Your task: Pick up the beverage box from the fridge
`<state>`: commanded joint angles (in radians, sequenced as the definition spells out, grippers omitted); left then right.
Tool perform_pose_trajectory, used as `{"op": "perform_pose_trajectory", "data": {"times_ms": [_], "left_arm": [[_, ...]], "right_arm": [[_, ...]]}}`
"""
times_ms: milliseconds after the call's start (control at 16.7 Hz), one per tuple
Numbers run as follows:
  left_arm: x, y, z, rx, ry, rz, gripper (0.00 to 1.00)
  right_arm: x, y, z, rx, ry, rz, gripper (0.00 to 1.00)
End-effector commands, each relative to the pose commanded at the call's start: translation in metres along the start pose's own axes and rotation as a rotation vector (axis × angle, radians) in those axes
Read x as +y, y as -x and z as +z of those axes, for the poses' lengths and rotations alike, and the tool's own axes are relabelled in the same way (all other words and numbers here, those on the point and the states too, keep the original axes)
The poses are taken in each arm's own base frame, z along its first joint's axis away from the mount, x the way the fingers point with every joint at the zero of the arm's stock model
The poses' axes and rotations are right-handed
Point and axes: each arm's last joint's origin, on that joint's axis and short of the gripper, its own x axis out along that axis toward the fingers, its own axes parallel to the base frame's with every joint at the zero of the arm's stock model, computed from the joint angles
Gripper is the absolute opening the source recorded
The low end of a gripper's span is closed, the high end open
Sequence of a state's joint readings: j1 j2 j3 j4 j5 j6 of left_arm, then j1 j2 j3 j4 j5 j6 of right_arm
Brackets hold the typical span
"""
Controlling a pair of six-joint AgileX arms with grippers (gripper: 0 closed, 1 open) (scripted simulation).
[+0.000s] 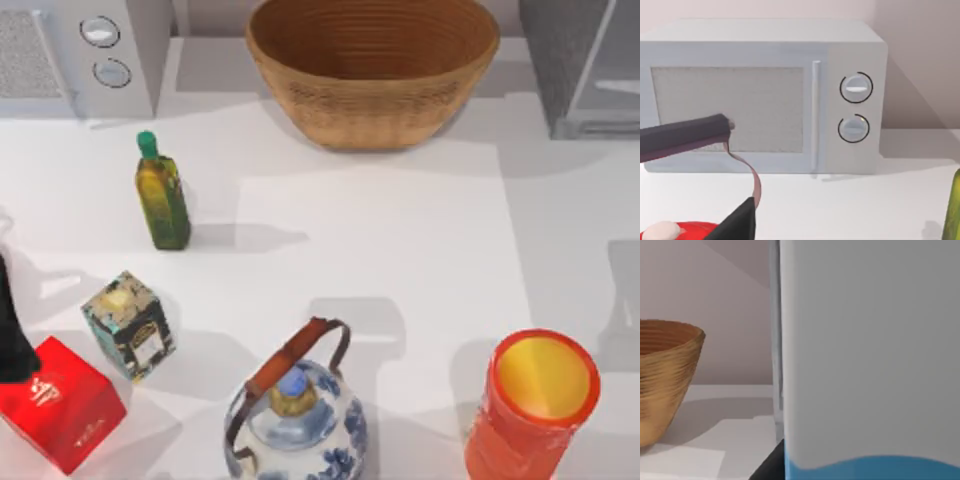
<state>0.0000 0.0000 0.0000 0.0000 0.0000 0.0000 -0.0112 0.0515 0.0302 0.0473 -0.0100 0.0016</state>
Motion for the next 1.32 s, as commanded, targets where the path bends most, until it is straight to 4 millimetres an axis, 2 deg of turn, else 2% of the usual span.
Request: {"op": "perform_pose_trajectory", "data": {"times_ms": [180,480,720,1080,1320], "left_arm": [[0.000,0.000,0.000,0.000,0.000,0.000,1.00],[0.000,0.000,0.000,0.000,0.000,0.000,1.00],[0.000,0.000,0.000,0.000,0.000,0.000,1.00],[0.000,0.000,0.000,0.000,0.000,0.000,1.00],[0.000,0.000,0.000,0.000,0.000,0.000,1.00]], "right_arm": [[0.001,0.002,-0.011,0.026,0.000,0.001,0.00],[0.001,0.002,-0.011,0.027,-0.002,0.000,0.00],[0.002,-0.004,-0.003,0.010,-0.002,0.069,0.00],[0.007,-0.036,0.009,-0.001,-0.001,0.275,0.00],[0.009,-0.067,0.001,0.021,-0.007,0.420,0.00]]}}
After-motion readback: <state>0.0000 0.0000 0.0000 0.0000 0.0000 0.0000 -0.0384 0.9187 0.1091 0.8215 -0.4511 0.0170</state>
